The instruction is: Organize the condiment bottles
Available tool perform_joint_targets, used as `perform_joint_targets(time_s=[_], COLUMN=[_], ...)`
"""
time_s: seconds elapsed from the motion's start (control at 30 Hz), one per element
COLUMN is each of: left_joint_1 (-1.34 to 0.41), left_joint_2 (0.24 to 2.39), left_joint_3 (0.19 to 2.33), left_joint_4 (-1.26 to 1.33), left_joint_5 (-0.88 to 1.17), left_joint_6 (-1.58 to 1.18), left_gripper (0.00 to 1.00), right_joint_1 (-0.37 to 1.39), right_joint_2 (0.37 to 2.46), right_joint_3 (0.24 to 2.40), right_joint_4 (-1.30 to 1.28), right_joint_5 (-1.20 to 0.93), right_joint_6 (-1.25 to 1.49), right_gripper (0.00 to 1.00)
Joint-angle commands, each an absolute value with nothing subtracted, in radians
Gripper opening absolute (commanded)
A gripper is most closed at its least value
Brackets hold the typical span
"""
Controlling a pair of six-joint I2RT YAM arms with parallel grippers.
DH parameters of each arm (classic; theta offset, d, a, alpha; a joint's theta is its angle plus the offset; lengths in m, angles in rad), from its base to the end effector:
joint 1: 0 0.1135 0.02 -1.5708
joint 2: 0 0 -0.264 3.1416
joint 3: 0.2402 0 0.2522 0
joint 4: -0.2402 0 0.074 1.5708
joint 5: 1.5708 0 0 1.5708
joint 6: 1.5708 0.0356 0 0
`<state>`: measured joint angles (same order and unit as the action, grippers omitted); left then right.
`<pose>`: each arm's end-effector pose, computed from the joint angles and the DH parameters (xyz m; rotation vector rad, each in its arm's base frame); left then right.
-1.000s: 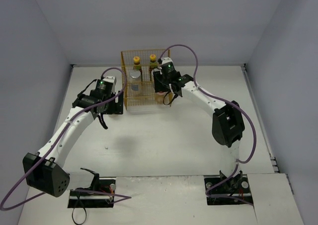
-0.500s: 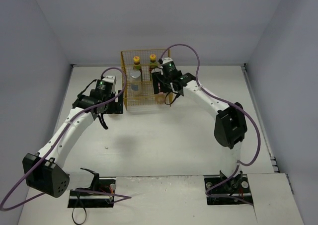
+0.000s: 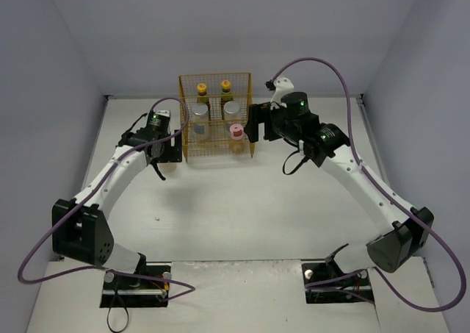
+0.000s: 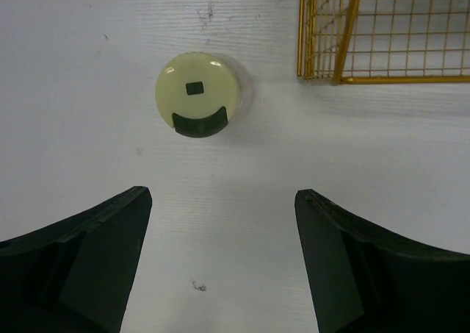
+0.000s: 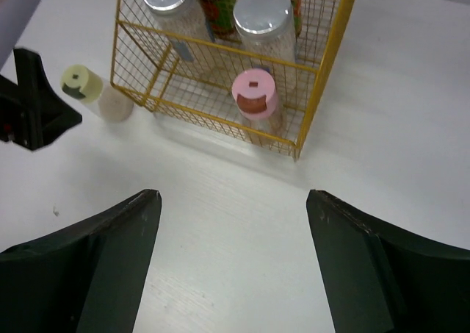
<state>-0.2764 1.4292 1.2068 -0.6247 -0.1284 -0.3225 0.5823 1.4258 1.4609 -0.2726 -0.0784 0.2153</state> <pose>0.2969 -0.0795 0.2974 -0.1142 2.4095 -0.1211 0.2749 0.1843 0.4175 -0.3943 1.8115 0.6331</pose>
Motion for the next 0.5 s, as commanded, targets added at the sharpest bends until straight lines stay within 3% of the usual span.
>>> perform_joint_targets(time_s=[0.0,0.47], left_joint_1=[-0.229,-0.156], left_joint_2=[1.472,1.649], left_joint_3=[1.302,1.393], left_joint_4=[-0.561,-0.503], left_joint_5=[-0.132,-0.094], left_joint_6=[-0.354,-0.422], left_gripper=[0.80,0.80], right_joint_1=[0.563,0.457], right_joint_2=[1.373,1.270], right_joint_3=[1.375,1.270], right_joint_4=[-0.241,-0.249], right_joint_5=[-0.104,-0.160], right_joint_6=[0.196,0.179], right_gripper=[0.83,0.84])
